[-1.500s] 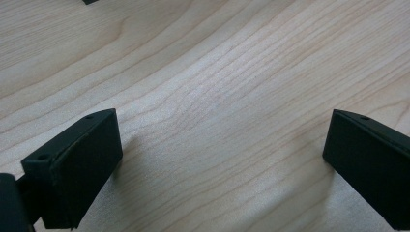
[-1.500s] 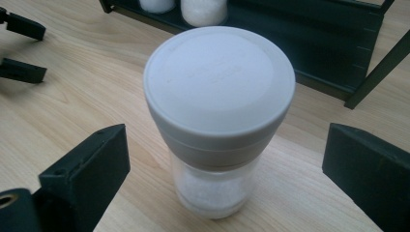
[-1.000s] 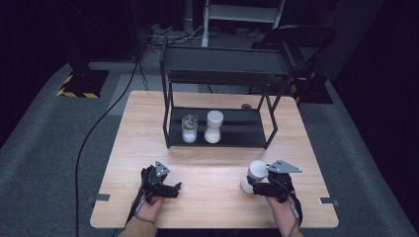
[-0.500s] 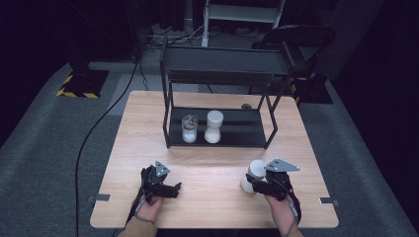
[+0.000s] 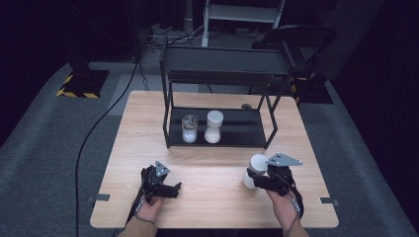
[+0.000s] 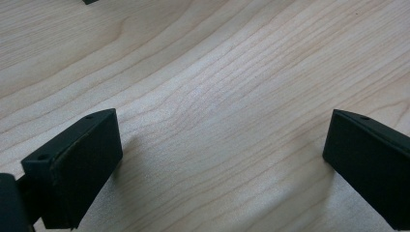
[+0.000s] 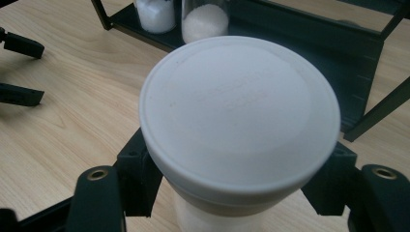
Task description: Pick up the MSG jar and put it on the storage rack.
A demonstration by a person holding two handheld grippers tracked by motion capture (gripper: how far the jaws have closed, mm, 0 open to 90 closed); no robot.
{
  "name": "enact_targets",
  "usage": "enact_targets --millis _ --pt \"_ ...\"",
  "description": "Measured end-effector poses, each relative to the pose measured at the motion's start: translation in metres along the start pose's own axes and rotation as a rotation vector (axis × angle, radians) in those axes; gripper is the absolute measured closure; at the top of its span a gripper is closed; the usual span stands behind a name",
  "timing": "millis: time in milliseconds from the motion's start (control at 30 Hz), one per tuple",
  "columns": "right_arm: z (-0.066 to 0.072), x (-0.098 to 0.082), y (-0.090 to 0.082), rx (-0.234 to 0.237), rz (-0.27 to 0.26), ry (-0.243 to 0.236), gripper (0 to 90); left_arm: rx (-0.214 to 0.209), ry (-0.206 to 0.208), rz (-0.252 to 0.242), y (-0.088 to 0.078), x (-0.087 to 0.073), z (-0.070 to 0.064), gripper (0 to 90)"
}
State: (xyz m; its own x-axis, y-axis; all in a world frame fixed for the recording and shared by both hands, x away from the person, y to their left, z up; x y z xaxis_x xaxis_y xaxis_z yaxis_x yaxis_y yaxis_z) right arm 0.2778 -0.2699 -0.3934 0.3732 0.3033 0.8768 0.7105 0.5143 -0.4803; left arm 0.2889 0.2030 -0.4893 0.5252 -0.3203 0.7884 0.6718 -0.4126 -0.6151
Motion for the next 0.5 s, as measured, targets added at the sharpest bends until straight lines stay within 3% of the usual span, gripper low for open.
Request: enact_targets --millis 500 --pt "-0.001 0.025 -0.001 0.003 -0.014 -0.024 33.6 0.0 0.0 0.0 0.0 0.0 0.0 0.0"
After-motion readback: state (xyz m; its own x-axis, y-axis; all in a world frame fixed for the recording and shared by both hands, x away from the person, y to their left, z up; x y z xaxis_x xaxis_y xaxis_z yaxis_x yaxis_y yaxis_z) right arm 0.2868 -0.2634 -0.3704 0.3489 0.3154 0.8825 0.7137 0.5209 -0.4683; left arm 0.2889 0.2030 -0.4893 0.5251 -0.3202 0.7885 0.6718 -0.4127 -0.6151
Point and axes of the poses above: each handheld gripper's, and its own axes: y roughly forward along the jaws, x roughly out of its top, z roughly to its left, the point moved 4 cm from there along y, roughly forward along the jaws, and after that the axes turned 8 degrees about -z, right-handed, at the moved point
